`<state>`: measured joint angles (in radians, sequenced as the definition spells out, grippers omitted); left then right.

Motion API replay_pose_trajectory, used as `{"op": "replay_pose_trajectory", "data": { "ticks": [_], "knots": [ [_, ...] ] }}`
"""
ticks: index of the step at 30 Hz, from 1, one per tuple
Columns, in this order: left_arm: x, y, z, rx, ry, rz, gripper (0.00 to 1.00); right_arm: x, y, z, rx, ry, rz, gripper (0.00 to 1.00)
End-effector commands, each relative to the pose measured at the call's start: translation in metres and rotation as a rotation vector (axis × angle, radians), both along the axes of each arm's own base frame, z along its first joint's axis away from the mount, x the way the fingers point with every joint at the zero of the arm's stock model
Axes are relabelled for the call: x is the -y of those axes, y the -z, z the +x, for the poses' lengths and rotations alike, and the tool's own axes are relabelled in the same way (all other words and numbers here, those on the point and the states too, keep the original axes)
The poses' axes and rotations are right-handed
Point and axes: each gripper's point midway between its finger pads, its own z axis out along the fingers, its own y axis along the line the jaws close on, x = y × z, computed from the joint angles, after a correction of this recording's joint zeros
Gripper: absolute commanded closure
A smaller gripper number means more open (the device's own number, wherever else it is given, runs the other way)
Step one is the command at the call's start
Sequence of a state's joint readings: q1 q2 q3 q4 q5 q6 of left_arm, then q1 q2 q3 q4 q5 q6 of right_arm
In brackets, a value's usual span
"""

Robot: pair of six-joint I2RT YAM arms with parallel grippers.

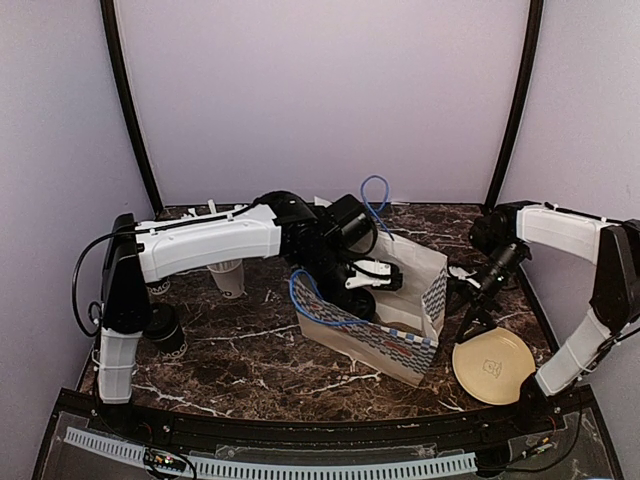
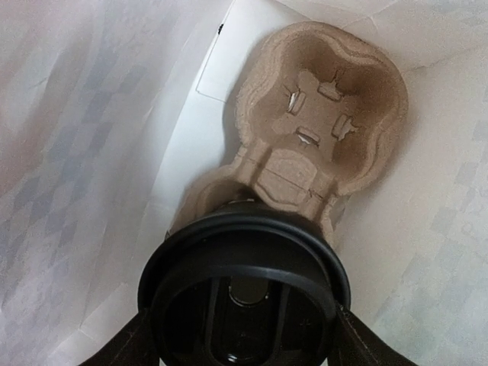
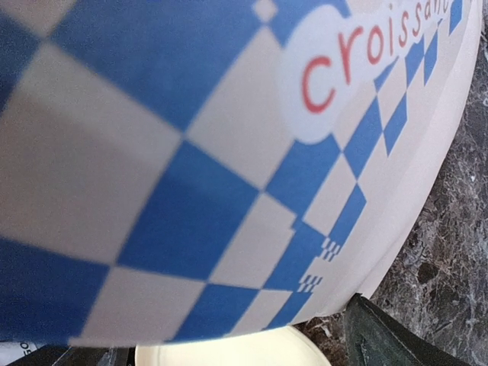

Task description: Pack the takeout coffee

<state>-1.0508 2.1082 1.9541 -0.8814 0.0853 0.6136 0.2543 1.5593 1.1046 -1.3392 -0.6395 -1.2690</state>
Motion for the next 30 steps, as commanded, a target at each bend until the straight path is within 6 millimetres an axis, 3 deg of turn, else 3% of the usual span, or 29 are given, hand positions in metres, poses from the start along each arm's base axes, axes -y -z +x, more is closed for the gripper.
{"op": "replay_pose_trajectory", "data": {
  "ticks": [1,5,6,8,16,22,26,30],
  "knots": [
    [-0.029,0.021,-0.022,-0.11,-0.038,0.142,0.46,-0.009,-0.032,-0.001,0.012,0.024,0.065,0.01],
    [-0.025,-0.019,-0.024,-0.087,-0.046,0.053,0.34,-0.012,-0.041,0.004,0.025,0.042,0.079,0.01],
    [-0.025,-0.031,-0.025,-0.077,-0.049,0.024,0.15,-0.012,-0.042,0.005,0.027,0.044,0.078,0.01],
    [-0.024,-0.048,-0.026,-0.061,-0.048,-0.018,0.03,-0.012,-0.041,0.007,0.021,0.05,0.073,0.01],
    [-0.023,-0.112,-0.021,0.063,-0.049,-0.17,0.01,-0.02,-0.05,0.023,0.024,0.097,0.094,0.01],
    [-0.033,-0.183,-0.021,0.168,-0.079,-0.347,0.01,-0.025,-0.059,0.035,0.037,0.141,0.107,0.01],
    [-0.055,-0.24,-0.029,0.227,-0.134,-0.507,0.01,-0.026,-0.07,0.043,0.06,0.175,0.103,0.01],
    [-0.102,-0.288,-0.028,0.299,-0.308,-0.615,0.01,-0.024,-0.083,0.054,0.145,0.238,0.09,0.01]
  ]
}}
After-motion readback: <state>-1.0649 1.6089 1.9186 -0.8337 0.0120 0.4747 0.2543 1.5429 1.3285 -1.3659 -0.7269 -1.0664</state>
